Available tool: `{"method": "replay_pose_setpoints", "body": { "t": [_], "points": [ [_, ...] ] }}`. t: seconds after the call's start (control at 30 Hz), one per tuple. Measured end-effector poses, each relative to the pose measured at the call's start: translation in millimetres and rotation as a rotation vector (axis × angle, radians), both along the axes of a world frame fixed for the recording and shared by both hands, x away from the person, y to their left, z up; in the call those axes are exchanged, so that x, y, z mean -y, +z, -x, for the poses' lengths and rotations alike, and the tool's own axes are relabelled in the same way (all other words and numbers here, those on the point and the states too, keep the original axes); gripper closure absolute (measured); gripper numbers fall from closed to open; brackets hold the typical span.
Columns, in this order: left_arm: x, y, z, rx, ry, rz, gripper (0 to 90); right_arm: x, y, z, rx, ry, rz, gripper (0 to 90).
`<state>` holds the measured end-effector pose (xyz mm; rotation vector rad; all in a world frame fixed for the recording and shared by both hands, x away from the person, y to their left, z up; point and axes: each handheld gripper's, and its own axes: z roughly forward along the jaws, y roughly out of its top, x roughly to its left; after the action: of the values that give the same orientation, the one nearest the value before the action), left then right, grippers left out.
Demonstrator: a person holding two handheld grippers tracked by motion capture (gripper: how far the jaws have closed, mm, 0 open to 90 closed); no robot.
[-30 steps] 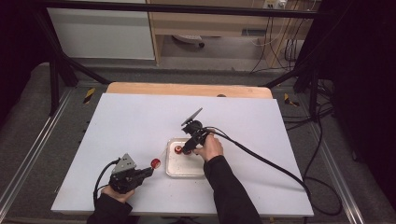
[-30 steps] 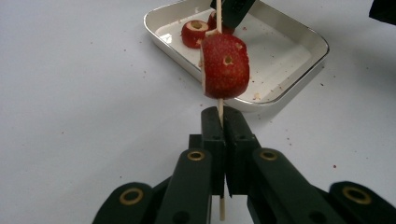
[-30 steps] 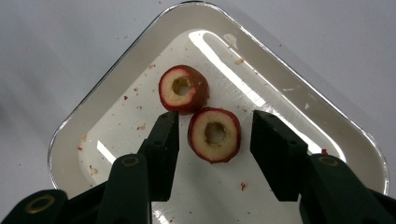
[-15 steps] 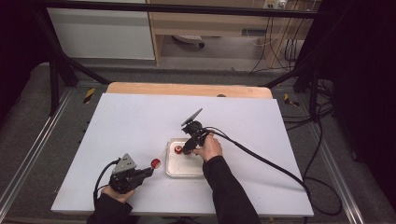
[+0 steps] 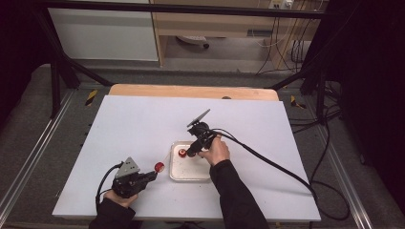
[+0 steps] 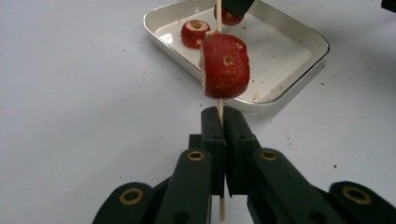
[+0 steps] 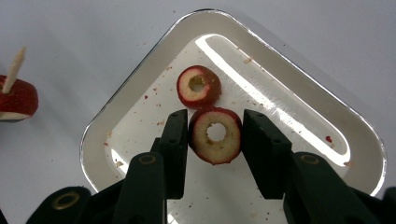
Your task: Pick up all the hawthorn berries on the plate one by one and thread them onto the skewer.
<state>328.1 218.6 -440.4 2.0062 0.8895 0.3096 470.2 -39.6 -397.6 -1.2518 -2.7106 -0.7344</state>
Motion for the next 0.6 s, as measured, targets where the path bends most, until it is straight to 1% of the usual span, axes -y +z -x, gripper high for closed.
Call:
{"method": "replay_pose_setpoints", "body": {
  "t": [0.03, 0.1, 0.13, 0.2, 0.27, 0.3, 0.47, 0.53, 0.6],
  "points": [
    [0.0, 0.0, 0.0, 0.000, 0.000, -0.001, 88.1, 1.0, 1.0, 0.6, 0.007, 0.010, 0.005, 62.1],
    [0.0, 0.1, 0.1, 0.001, 0.001, 0.001, 88.1, 1.2, 3.8, 2.5, 0.003, 0.000, -0.003, 62.1],
    [0.0, 0.2, 0.2, 0.001, 0.001, 0.002, 88.1, 2.4, 5.1, 3.0, 0.011, 0.006, 0.004, 62.2],
    [0.1, 0.4, 0.5, 0.003, 0.002, 0.005, 88.2, 4.2, 8.9, 4.9, 0.016, 0.002, 0.000, 62.2],
    [0.6, 0.8, 1.1, 0.006, 0.004, 0.010, 88.1, 6.4, 13.0, 7.3, 0.023, -0.004, -0.015, 62.2],
    [0.5, 1.2, 1.2, 0.007, 0.003, 0.009, 88.2, 8.6, 14.9, 8.3, 0.025, -0.005, -0.035, 62.2],
    [2.1, 3.3, 3.5, 0.019, 0.006, 0.017, 88.2, 21.4, 22.8, 15.2, 0.040, -0.044, -0.115, 62.3],
    [3.5, 4.0, 4.6, 0.025, 0.008, 0.022, 88.3, 27.9, 24.2, 19.0, 0.054, -0.053, -0.167, 62.3],
    [4.9, 4.5, 5.5, 0.029, 0.011, 0.024, 88.2, 33.9, 25.3, 23.7, 0.068, -0.067, -0.231, 62.3]
  ]
}}
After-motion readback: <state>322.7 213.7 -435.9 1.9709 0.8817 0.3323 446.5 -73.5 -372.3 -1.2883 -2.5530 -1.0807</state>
